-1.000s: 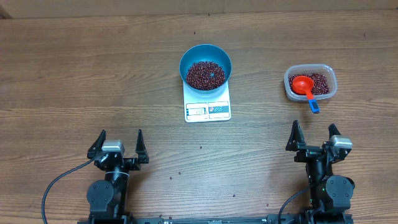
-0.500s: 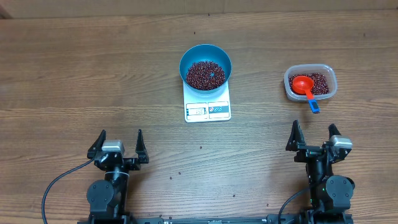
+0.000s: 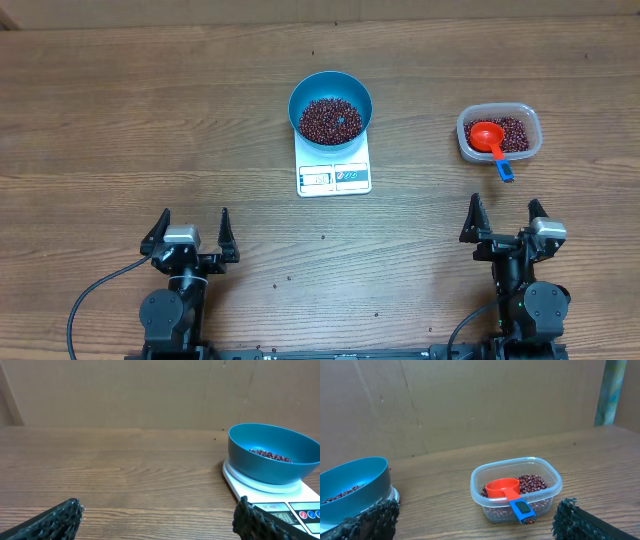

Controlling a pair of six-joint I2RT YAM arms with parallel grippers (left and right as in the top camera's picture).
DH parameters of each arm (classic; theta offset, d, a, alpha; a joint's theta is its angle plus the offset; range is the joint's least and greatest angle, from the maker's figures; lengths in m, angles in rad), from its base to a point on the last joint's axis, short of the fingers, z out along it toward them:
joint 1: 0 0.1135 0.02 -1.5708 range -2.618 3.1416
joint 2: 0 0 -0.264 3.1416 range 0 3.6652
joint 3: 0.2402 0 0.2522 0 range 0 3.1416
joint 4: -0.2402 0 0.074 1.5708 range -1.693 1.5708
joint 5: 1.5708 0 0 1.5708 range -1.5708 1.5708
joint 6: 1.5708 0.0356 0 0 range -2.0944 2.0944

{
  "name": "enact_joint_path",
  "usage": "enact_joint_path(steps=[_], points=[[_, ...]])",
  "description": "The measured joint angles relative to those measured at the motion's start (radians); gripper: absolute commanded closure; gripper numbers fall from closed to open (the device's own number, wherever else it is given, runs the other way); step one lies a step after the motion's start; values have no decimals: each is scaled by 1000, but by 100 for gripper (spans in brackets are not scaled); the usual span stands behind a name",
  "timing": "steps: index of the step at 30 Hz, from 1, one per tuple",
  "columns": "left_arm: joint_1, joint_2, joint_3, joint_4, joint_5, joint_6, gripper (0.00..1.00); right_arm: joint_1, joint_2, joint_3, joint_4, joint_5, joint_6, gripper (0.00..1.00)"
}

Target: Scoop item into bowl and weigh 150g on scale

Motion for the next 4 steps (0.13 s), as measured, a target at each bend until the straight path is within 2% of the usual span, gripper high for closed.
enact_joint_path(steps=[4], points=[[0, 0, 0, 0, 0, 0, 0, 0, 0, 0, 0, 0, 0, 0]])
